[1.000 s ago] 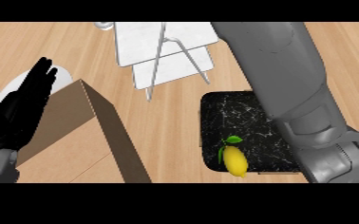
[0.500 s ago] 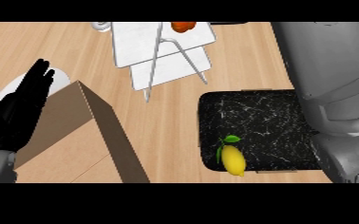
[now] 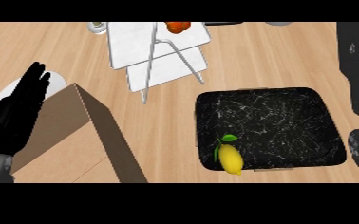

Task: Pick the squash from the tray and place it in the tiered shelf

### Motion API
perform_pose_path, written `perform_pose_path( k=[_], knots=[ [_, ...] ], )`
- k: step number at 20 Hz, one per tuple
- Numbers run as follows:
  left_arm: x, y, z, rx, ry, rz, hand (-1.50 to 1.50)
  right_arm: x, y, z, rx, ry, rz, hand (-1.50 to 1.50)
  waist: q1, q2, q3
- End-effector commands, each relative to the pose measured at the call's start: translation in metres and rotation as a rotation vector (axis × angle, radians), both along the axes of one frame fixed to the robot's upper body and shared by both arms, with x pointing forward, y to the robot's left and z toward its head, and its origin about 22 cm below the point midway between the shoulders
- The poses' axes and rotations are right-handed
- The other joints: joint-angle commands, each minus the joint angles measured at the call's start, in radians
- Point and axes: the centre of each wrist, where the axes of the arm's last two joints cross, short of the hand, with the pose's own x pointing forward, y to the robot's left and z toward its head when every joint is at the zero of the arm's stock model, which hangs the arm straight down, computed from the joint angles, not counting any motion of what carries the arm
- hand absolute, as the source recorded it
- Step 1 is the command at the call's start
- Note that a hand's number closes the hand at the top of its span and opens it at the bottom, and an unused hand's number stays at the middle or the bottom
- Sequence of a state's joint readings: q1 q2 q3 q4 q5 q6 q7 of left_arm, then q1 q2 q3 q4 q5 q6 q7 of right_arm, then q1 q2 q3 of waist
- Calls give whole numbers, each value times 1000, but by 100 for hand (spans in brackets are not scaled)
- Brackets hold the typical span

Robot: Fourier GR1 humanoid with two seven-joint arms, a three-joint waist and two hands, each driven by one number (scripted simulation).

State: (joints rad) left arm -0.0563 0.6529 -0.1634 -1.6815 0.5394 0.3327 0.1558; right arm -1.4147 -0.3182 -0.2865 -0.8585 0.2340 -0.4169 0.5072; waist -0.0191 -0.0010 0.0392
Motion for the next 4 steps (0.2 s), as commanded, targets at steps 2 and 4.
perform_pose_path(
  k=[2, 4],
  knots=[
    [-25, -6, -72, -77, 317, 39, 0, -1, -43, 0, 26, 9, 33, -150, -17, 21, -39],
    [-24, -5, -70, -87, 326, 38, 0, -3, -62, -5, 18, 4, 34, -150, -23, 21, -38]
  ],
)
